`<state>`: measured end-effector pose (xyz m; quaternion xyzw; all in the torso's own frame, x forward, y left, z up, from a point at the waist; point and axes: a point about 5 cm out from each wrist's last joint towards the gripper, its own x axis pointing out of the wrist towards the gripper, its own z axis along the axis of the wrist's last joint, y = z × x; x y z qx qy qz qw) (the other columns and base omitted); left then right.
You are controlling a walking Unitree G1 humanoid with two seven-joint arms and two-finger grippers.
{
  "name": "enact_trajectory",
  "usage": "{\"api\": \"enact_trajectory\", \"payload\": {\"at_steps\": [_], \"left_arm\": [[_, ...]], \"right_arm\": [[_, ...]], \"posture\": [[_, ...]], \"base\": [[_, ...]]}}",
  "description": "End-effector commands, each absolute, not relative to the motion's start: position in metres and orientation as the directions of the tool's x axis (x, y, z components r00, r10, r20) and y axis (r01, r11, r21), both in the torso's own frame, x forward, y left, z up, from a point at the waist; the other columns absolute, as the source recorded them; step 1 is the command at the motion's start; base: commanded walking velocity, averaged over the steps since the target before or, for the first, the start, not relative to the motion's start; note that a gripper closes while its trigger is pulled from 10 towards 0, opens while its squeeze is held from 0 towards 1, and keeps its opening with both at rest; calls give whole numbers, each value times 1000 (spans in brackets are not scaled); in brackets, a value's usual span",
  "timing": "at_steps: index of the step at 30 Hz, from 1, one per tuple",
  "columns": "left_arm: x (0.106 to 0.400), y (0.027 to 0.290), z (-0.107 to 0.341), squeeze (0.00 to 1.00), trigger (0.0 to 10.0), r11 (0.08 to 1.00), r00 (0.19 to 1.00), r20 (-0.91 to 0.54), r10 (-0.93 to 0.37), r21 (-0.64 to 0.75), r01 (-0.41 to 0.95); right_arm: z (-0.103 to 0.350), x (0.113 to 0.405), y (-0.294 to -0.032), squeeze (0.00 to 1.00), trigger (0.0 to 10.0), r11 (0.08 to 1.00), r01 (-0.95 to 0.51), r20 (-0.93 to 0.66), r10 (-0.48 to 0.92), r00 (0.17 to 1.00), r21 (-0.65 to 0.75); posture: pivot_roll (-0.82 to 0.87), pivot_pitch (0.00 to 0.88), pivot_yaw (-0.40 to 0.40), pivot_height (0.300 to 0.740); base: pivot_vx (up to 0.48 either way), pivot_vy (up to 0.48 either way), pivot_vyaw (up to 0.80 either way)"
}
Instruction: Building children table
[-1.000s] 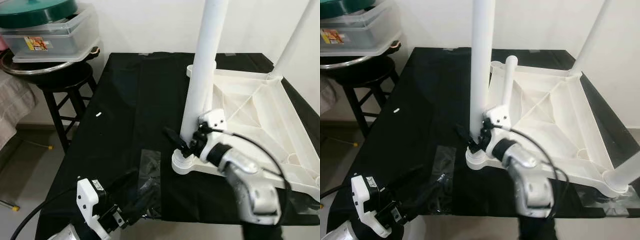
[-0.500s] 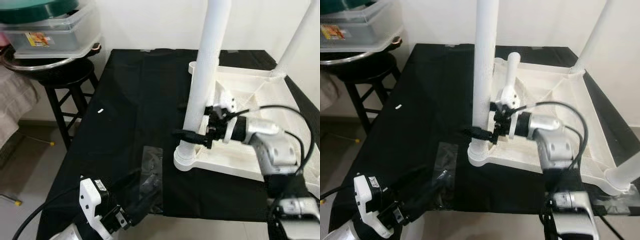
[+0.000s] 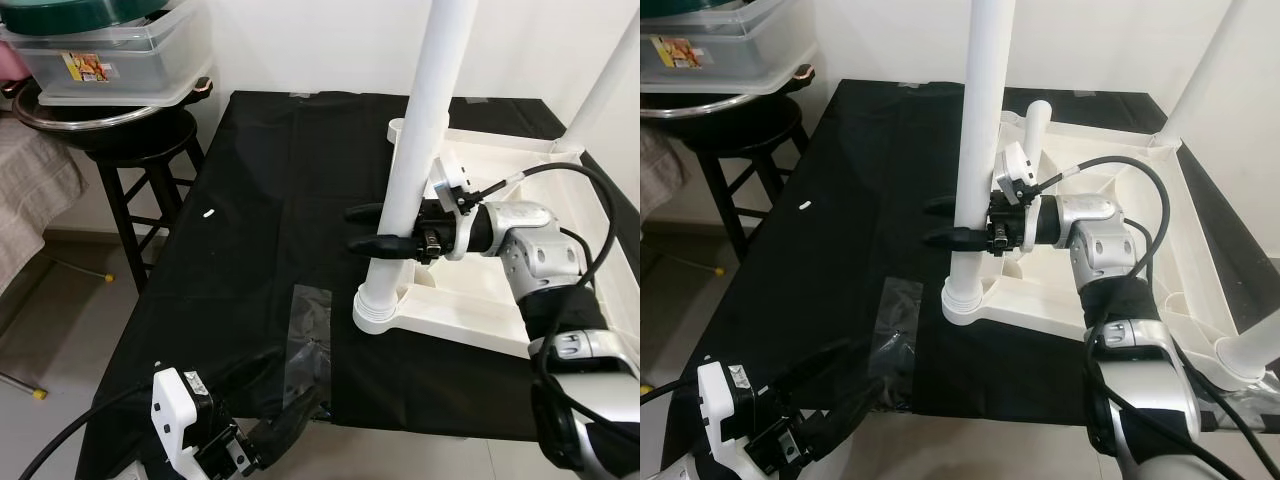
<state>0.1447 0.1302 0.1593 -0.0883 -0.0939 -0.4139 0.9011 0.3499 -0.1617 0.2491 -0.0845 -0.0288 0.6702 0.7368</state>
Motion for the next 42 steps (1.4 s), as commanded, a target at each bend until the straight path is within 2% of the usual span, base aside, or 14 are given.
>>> {"api": "enact_trajectory", "payload": {"at_steps": [1,8,12,13,14,15,17,25,26,27,28,30,31,42], "left_arm": [[143,131,158,0,10000,635,636,221,-739,-86,768],[144,131,157,0,10000,635,637,219,-739,-88,767],[146,132,156,0,10000,633,635,220,-740,-91,769],[148,132,155,0,10000,631,633,220,-742,-92,771],[148,132,155,0,10000,631,633,220,-742,-92,771],[150,133,155,0,10000,629,631,219,-745,-89,773],[152,133,154,0,10000,627,629,218,-746,-87,774],[158,134,153,0,10000,631,630,220,-745,-79,772],[160,135,152,0,10000,632,631,222,-743,-78,771],[160,135,152,0,10000,632,631,222,-743,-78,771],[161,134,152,0,10000,633,632,225,-742,-77,771],[161,133,153,0,10000,632,631,226,-742,-77,771],[161,133,153,0,10000,632,631,227,-742,-77,771],[158,130,153,0,10000,627,627,230,-744,-81,775]], "right_arm": [[247,349,-165,0,0,106,-977,-77,990,122,-185],[220,335,-166,0,0,286,-936,-35,954,299,-208],[188,311,-134,0,0,563,-813,22,824,566,-147],[180,307,-126,0,0,720,-682,26,690,723,-125],[180,307,-126,0,0,720,-682,26,690,723,-125],[170,300,-126,0,0,873,-482,9,484,875,-78],[164,294,-130,0,0,944,-326,-21,325,946,-49],[163,284,-118,0,0,947,-306,-2,307,952,-100],[164,286,-118,0,2510,946,-309,-3,310,951,-100],[164,286,-118,0,2510,946,-309,-3,310,951,-100],[166,288,-116,0,10000,932,-350,-18,350,936,-89],[169,289,-116,0,10000,921,-380,-11,380,925,-89],[175,293,-117,922,10000,900,-431,1,432,902,-71],[203,305,-125,1000,10000,645,-759,36,763,645,-91]], "posture": [[151,164,-33,740],[132,154,-43,740],[115,144,-28,740],[109,137,-15,740],[109,137,-15,740],[100,128,-3,740],[100,128,-3,740],[85,102,0,740],[86,101,-3,740],[86,101,-3,740],[87,105,-8,740],[86,110,-9,740],[85,112,-11,740],[95,129,-22,740]], "base": [[0,0,0],[0,0,0],[0,0,0],[0,0,0],[0,0,0],[0,0,0],[0,0,0],[0,0,0],[0,0,0],[0,0,0],[0,0,0],[0,0,0],[0,0,0],[0,0,0]]}}
